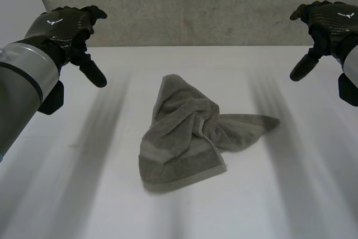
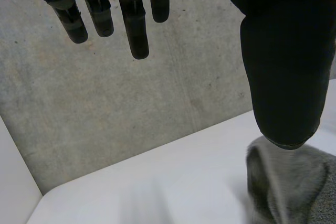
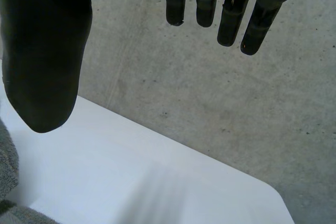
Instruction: Fold the towel.
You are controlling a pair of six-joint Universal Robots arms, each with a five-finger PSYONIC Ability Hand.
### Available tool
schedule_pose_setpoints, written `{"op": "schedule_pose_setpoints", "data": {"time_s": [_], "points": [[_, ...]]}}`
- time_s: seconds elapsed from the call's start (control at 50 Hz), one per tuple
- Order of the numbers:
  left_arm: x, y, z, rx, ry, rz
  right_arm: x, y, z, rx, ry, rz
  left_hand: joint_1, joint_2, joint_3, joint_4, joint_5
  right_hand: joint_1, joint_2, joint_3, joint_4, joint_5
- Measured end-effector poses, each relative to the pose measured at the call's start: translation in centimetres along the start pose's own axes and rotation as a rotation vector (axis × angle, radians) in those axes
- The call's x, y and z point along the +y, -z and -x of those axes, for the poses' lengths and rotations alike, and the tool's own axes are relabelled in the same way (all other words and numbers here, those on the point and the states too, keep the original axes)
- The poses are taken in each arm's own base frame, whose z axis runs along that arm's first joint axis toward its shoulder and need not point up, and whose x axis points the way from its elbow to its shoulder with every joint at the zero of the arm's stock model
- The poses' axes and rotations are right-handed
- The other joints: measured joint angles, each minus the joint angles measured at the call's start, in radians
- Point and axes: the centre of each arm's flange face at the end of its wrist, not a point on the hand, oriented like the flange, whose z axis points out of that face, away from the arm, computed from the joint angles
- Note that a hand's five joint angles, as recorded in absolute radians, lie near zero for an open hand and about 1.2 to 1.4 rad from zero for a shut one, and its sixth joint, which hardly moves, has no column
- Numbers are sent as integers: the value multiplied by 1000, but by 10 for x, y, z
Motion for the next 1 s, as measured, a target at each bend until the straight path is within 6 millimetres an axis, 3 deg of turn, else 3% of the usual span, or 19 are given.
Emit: {"op": "schedule_pose_setpoints", "data": {"time_s": [0.28,0.4,0.46,0.56,0.74,0.88,1.0], "points": [[3,1,-2,9,-4,11,0,-1,1,-6,8,0,0,0,0,0,0,0,0,0,0,0],[18,6,-17,67,-17,60,13,-4,3,-30,107,54,0,0,0,0,0,0,0,0,0,0],[33,11,-31,117,-29,104,26,-6,7,-59,190,112,0,0,0,0,0,0,0,0,0,0],[73,19,-72,240,-66,184,57,-5,18,-129,305,228,0,0,2,2,0,0,0,0,0,0],[142,7,-129,389,-208,181,105,-10,22,-136,242,279,31,0,36,35,4,0,0,0,0,0],[187,-11,-153,446,-361,143,133,-12,18,-101,207,241,167,0,172,168,138,0,0,0,0,0],[209,-20,-158,452,-395,148,145,-16,11,-78,205,228,374,41,380,382,351,0,0,0,0,0]]}}
